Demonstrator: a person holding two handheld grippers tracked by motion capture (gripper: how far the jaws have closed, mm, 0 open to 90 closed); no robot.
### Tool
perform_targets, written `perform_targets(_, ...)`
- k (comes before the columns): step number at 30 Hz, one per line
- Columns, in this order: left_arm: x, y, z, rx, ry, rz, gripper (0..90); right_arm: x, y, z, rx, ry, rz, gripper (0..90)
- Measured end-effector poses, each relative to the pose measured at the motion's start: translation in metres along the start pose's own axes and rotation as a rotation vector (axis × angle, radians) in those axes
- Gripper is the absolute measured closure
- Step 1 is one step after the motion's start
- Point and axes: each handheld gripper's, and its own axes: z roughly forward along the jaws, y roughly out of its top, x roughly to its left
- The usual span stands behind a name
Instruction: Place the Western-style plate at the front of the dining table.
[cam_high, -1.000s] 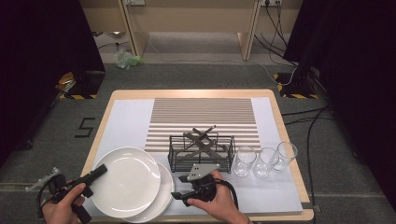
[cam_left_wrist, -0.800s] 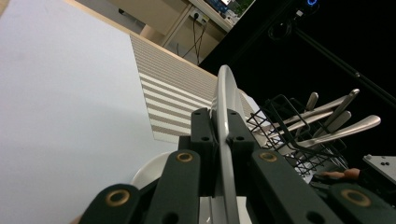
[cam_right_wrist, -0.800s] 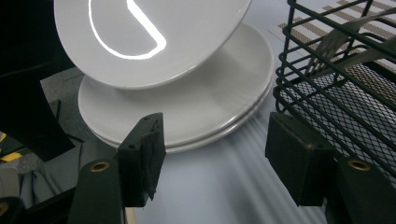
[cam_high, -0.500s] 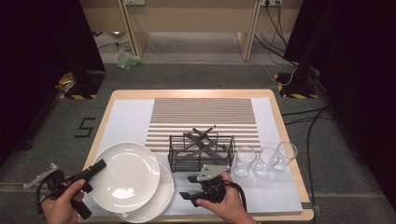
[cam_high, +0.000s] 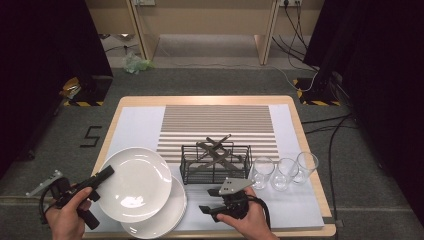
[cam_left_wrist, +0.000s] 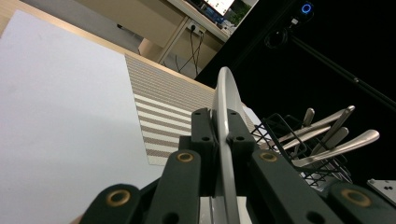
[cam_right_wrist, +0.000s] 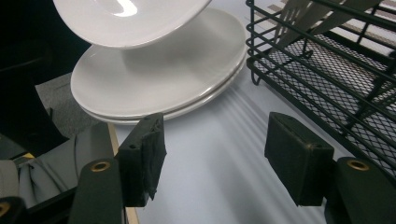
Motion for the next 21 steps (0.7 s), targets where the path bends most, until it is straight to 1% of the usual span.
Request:
perform_targets(6,0.0,0.004,0.003,-0.006,0.003,0.004,84.9,-0.002,-0.002,-0.004,-0.003,-0.006,0.004,38.2)
perform_targets(7,0.0,0.005,0.003,-0.007,0.003,0.005,84.9,-0.002,-0.003,-0.005,-0.004,-0.011,0.01,38.2)
perform_targets(10,0.001,0.008,0.005,-0.009,0.003,0.005,84.9,-0.003,-0.003,-0.007,-0.011,-0.015,0.004,38.2)
perform_targets(11,0.001,0.008,0.005,-0.009,0.003,0.005,84.9,-0.003,-0.003,-0.007,-0.011,-0.015,0.004,38.2)
perform_targets(12,0.001,0.009,0.006,-0.01,0.004,0.007,84.9,-0.002,-0.003,-0.007,-0.01,-0.016,0.015,38.2)
perform_targets(18,0.001,0.011,0.01,-0.009,0.006,0.006,84.9,-0.003,-0.005,-0.009,-0.014,-0.018,0.012,38.2)
perform_targets(21,0.002,0.012,0.013,-0.008,0.006,0.009,84.9,-0.003,-0.006,-0.01,-0.013,-0.021,0.018,38.2)
